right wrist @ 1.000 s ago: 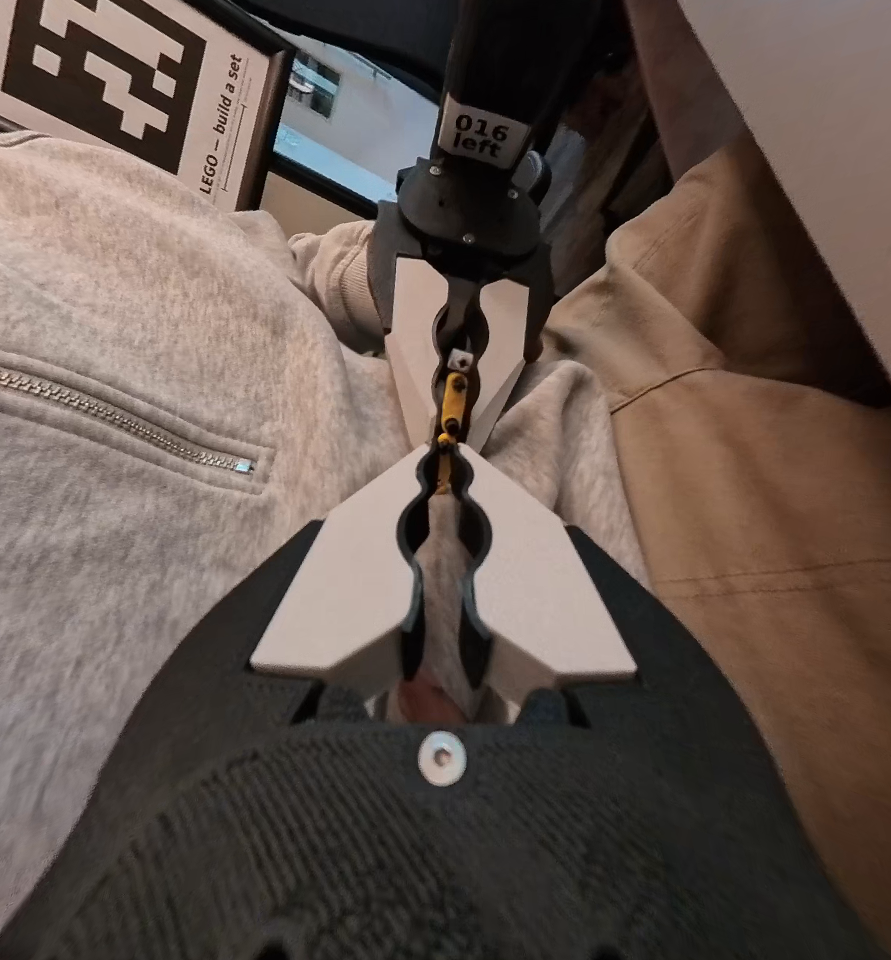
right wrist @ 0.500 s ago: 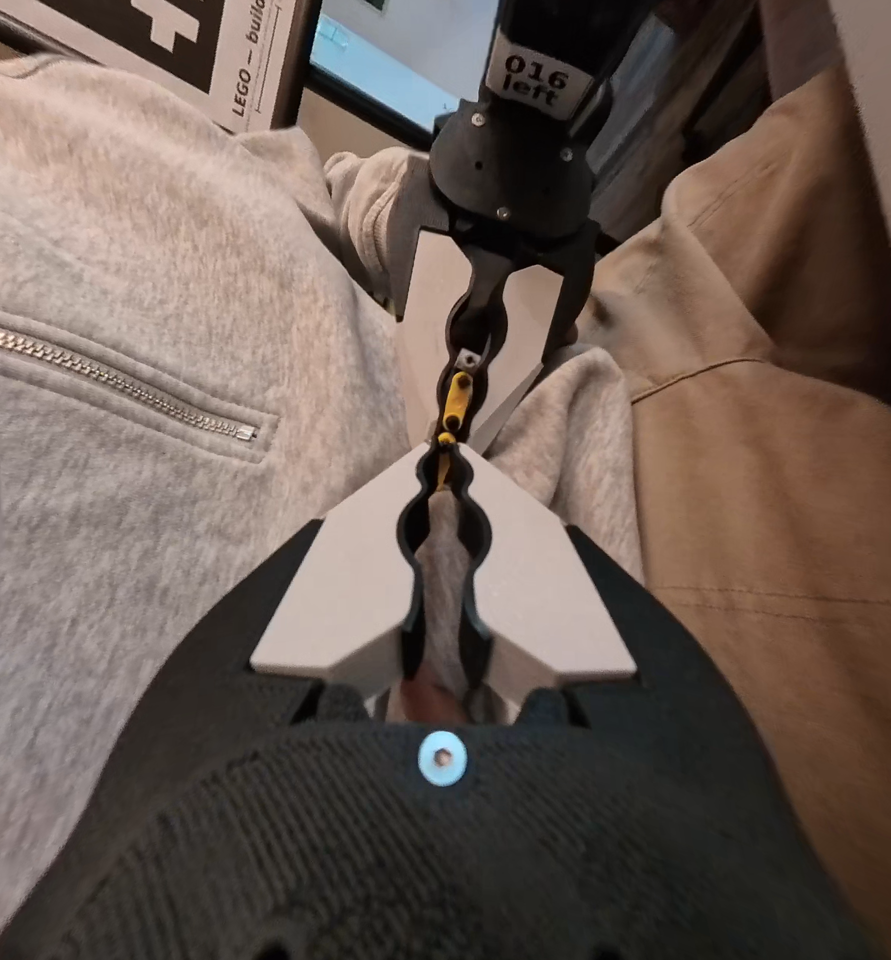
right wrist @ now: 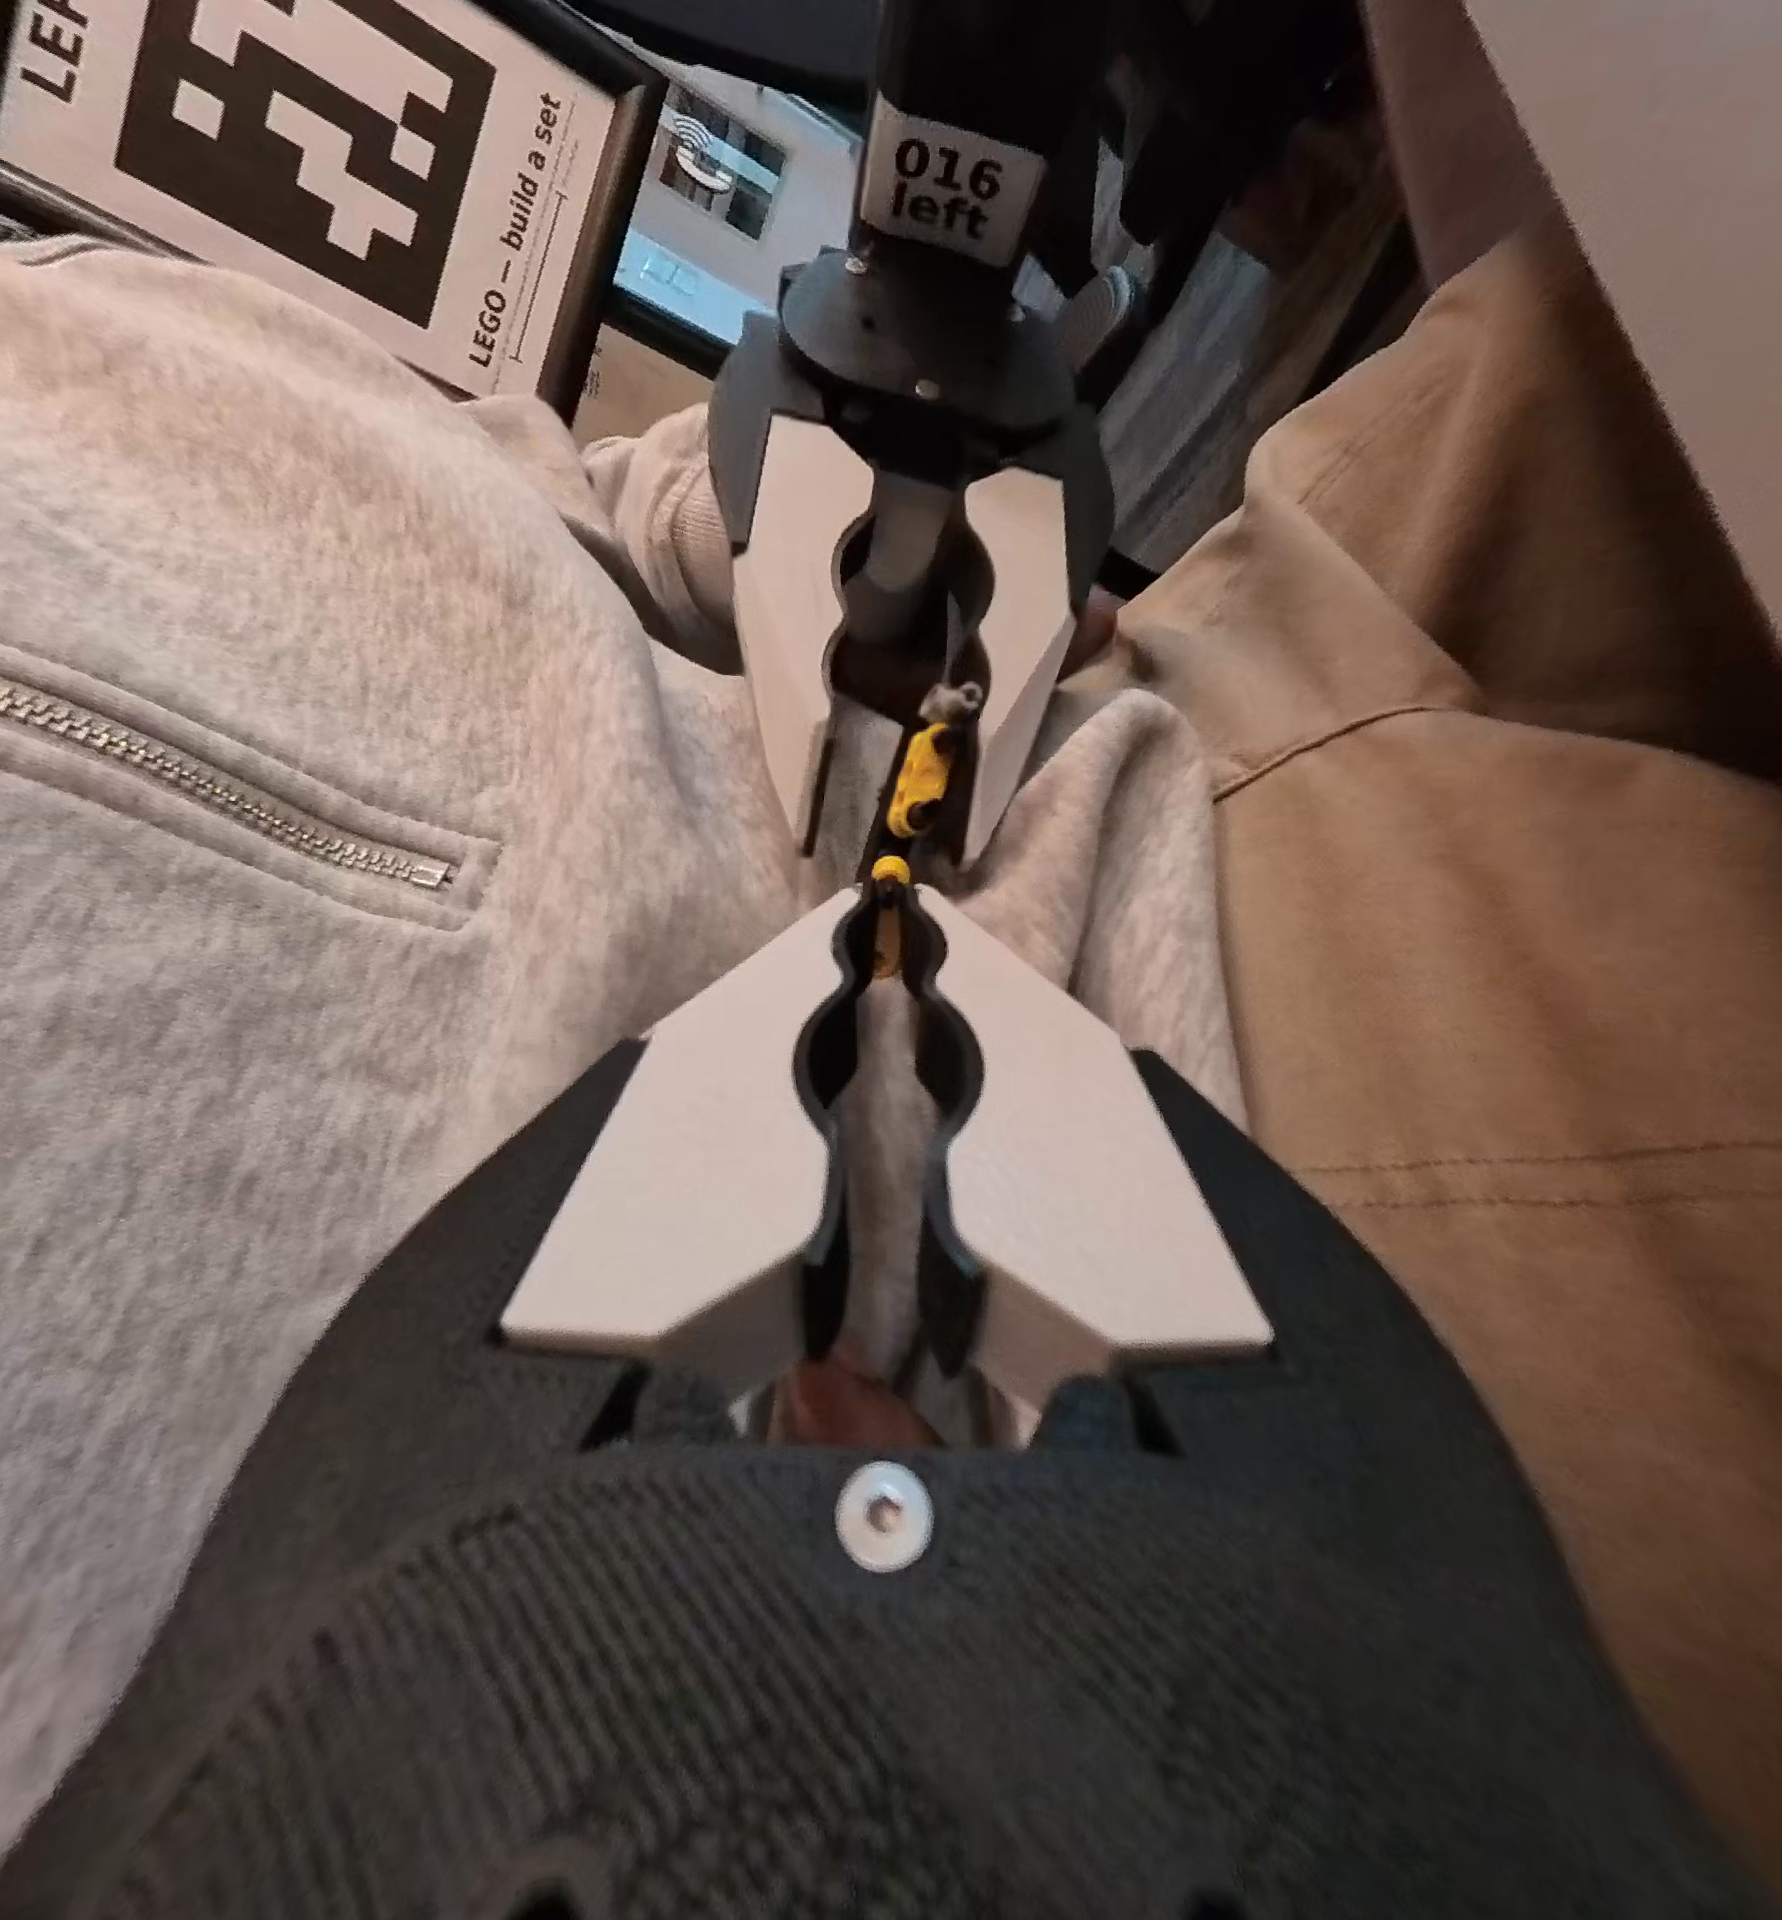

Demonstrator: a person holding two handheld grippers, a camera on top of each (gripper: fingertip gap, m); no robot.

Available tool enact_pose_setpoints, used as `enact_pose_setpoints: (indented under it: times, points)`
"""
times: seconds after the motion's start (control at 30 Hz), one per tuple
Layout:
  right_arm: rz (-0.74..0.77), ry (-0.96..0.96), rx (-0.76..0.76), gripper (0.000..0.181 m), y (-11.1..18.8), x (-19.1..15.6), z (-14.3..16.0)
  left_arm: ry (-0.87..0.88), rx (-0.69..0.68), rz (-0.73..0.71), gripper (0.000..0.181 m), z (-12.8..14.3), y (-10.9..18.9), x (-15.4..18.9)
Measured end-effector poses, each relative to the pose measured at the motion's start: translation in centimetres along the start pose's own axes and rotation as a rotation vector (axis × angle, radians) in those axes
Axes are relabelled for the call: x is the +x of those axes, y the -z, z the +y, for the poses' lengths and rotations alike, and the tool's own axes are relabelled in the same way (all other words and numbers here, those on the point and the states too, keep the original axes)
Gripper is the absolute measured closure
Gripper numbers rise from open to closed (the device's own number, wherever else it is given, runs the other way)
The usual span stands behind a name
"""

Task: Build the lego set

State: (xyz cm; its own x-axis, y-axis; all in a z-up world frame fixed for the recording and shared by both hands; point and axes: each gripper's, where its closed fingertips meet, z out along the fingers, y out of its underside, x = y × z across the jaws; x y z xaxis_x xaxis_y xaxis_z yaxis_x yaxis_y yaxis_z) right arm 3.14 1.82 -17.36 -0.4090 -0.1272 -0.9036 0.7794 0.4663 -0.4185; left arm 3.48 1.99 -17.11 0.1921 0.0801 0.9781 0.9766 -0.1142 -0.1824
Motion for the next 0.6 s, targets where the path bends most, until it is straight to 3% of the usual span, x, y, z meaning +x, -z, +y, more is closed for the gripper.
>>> enact_pose_setpoints:
  times: [0.33,0.6]
  points:
    - [-0.007,0.024,-0.033,0.180,-0.5,-0.4,0.6,0.091,-0.042,-0.039,0.163,1.7,1.0,-0.4]
    - [0.001,0.046,-0.038,0.179,-0.7,-0.7,0.5,0.202,-0.046,0.037,0.166,2.3,1.9,0.0]
